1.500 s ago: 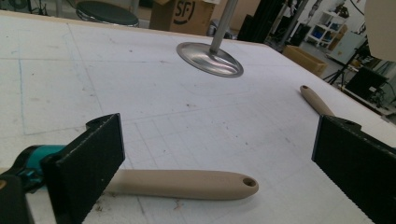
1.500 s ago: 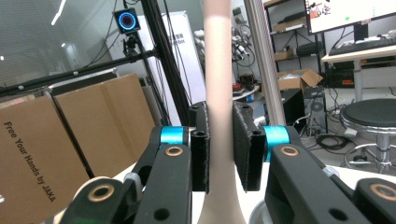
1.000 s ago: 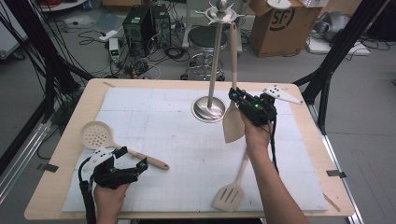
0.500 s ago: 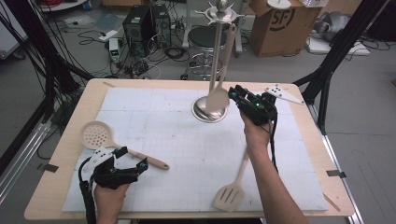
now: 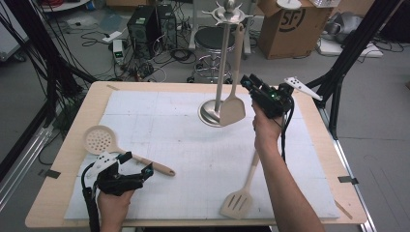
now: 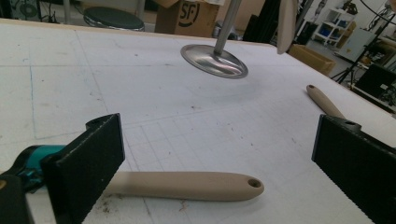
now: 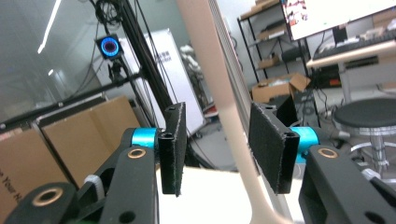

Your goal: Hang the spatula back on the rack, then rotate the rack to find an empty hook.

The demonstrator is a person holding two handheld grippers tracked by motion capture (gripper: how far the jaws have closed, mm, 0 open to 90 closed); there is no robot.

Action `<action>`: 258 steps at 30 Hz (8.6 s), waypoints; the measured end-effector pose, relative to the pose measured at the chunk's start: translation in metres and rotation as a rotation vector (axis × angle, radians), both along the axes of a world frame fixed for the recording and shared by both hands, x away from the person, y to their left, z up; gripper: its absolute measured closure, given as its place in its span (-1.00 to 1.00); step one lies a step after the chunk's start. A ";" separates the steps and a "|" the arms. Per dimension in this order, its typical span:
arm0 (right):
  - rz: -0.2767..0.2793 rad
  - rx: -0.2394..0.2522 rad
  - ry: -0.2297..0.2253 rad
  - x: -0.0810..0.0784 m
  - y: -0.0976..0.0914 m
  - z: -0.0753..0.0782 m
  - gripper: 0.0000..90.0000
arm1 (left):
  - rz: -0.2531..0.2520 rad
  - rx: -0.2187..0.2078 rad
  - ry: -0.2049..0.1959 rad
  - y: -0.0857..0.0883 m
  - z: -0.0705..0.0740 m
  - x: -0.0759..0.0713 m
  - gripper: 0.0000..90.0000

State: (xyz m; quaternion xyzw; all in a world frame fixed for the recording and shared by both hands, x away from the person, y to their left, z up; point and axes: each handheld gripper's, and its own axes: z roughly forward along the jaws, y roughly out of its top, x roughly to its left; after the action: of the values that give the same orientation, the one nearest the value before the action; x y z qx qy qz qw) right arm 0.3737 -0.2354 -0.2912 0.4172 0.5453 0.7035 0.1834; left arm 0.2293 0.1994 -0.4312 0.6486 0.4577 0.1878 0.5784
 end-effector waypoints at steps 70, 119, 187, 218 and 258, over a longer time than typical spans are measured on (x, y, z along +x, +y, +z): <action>0.056 0.060 -0.063 0.062 0.061 0.070 0.99 | 0.017 0.004 -0.023 0.001 0.003 0.007 -0.93; -0.010 -0.016 -0.141 0.048 0.063 0.094 1.00 | 0.022 -0.017 -0.011 0.009 0.002 0.009 -0.93; -0.063 -0.053 -0.093 0.033 0.026 0.075 0.81 | 0.011 -0.021 -0.013 0.006 0.003 0.004 -0.93; -0.049 -0.278 0.079 -0.034 -0.033 -0.013 -0.43 | 0.015 -0.014 -0.023 0.006 0.004 -0.001 -0.93; -0.024 -0.324 0.394 -0.077 -0.073 -0.126 -0.58 | 0.008 0.004 -0.015 0.000 0.003 0.000 -0.93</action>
State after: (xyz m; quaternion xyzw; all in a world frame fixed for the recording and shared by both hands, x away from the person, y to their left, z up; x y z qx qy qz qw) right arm 0.2970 -0.3079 -0.4171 0.5179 0.6712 0.5097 0.1467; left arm 0.2291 0.1993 -0.4287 0.6465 0.4556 0.1961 0.5796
